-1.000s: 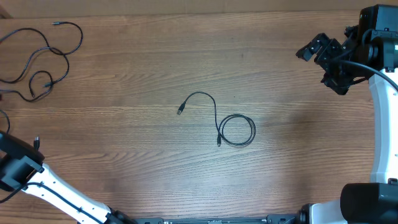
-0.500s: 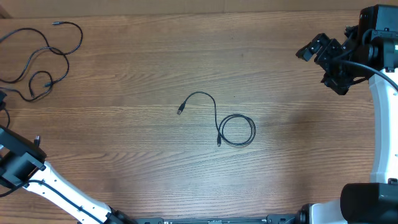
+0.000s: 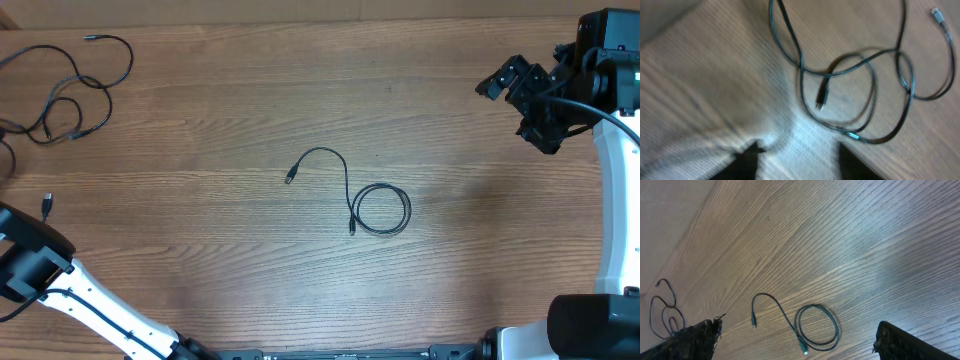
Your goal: Untangle cables
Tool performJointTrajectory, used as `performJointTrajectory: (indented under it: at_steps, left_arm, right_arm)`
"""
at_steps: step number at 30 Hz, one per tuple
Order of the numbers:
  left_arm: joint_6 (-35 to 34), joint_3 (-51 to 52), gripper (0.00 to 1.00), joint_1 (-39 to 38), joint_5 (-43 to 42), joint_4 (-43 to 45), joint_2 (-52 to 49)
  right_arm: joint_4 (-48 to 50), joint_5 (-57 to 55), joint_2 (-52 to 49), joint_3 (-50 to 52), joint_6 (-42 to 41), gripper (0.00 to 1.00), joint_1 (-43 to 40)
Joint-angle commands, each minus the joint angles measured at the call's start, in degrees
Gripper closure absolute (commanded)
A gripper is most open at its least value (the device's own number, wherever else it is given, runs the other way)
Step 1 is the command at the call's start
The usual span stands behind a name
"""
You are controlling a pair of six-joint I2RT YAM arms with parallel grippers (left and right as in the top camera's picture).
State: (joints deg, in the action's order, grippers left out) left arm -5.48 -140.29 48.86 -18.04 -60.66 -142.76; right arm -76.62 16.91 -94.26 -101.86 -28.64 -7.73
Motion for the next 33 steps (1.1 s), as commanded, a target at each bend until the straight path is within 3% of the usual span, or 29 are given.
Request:
performJointTrajectory:
  at_steps: [1,7,12,15,23,25,30,33]
  left_arm:
    - [-1.4,-0.9,0.02,0.1,4.3,-2.5,0.0]
    - [-3.9,-0.9,0.00,0.3,5.1,-8.3,0.0]
    - [-2.3,-1.2,0.00,0.2,-5.0,-14.5,0.2]
    - [-2.5,-2.7,0.00,0.1,-6.9,-17.3,0.9]
    - [-4.6,-8.1,0.00,-0.1,-7.3,-18.5,10.6]
    - [-5.3,-8.1,0.00,-0.5,-10.4,-18.6,14.3]
    - [-4.1,-8.1,0.00,-4.3,-27.5,-24.9,22.1]
    - [-1.1,-8.1,0.01,-8.4,-30.1,-30.1,23.4]
  right_arm:
    - [0.0,-0.8,-0.1,-0.5,0.2,0.00,0.1]
    - [0.0,-0.8,-0.1,-0.5,0.2,0.00,0.1]
    - [0.0,-0.8,-0.1,-0.5,0.2,0.00,0.1]
    - [0.0,-0.8,-0.2,-0.5,0.2,0.00,0.1]
    - [-0.1,-0.8,-0.4,-0.1,0.7,0.00,0.3]
    - [0.1,-0.8,-0.4,0.4,0.7,0.00,0.5]
    - [2.6,-0.8,-0.4,4.7,0.7,0.00,1.8]
    - [4.7,-0.5,-0.4,7.8,0.7,0.00,2.6]
